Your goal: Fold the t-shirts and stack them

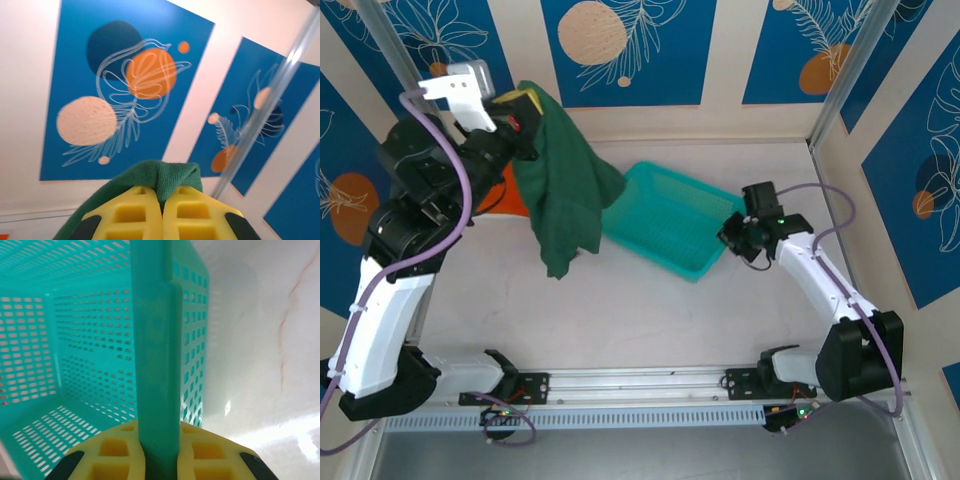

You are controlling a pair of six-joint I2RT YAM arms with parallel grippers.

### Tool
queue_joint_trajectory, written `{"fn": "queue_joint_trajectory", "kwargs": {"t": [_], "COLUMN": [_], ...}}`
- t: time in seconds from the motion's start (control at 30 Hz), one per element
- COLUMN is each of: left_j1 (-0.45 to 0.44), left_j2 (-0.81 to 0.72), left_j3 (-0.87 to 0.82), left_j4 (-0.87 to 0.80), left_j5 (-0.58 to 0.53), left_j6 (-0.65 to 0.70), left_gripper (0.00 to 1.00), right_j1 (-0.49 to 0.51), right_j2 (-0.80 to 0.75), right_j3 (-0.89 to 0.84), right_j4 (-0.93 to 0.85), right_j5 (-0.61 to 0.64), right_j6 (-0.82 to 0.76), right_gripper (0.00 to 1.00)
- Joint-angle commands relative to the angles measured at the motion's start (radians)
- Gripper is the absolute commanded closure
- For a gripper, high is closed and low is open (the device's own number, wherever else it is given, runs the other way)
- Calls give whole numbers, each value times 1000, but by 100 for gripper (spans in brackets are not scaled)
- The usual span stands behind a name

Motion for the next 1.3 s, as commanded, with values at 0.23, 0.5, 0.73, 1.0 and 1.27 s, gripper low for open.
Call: {"fn": "queue_joint_trajectory", "kwargs": {"t": [0.23,0.5,0.73,1.0,1.27], "left_j1": [66,66,65,66,67], "left_j2": [-101,-129,-61,-14,5], "left_j3": [-150,-307,-296,-310,-317], "left_j4": [-83,-91,-85,-56,-53], "left_j5": [17,213,379,501,503], "left_j6": [-19,9,-1,-17,-15], "left_gripper": [100,100,100,100,100], "right_j1": [-337,-437,-489,-493,-508], "right_j2": [152,250,344,478,554], "right_j3": [90,108,195,350,410], "right_j4": [-37,-22,-7,-32,5], "right_j5": [184,274,353,414,417], "right_j6": [374,418,395,351,286], "right_gripper": [100,100,100,98,62]}}
